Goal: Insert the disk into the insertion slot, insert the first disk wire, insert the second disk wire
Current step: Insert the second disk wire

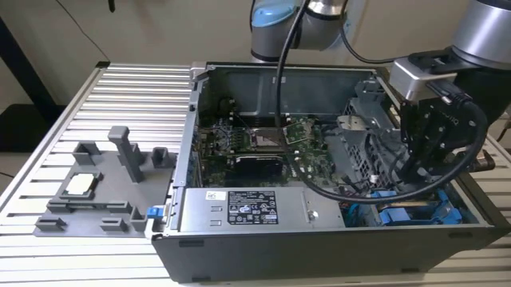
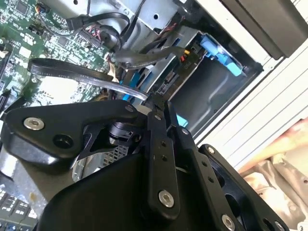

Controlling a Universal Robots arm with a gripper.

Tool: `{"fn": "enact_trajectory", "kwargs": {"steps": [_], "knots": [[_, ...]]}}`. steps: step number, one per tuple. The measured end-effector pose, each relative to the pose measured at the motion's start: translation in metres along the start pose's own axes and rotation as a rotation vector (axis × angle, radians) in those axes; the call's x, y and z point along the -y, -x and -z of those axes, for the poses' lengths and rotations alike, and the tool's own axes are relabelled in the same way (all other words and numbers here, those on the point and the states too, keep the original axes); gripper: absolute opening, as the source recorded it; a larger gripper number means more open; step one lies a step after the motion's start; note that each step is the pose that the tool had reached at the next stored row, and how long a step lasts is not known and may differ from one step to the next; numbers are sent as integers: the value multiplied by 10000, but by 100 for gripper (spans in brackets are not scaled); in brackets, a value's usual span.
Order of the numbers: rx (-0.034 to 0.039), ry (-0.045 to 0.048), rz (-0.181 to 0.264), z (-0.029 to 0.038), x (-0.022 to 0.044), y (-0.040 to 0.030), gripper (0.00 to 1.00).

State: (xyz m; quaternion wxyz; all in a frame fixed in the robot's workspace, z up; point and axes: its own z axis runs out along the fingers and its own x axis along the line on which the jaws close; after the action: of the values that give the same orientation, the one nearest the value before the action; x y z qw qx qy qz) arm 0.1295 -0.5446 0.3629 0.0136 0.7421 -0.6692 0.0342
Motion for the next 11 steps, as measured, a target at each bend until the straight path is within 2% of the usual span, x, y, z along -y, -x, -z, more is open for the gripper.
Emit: {"fn": "enact_trajectory", "kwargs": {"steps": [4,5,11], "knots": [[30,281,19,-5,129,-26,16],[34,318,21,-7,145,-33,16],[33,342,-269,-23,143,-58,16]]}}
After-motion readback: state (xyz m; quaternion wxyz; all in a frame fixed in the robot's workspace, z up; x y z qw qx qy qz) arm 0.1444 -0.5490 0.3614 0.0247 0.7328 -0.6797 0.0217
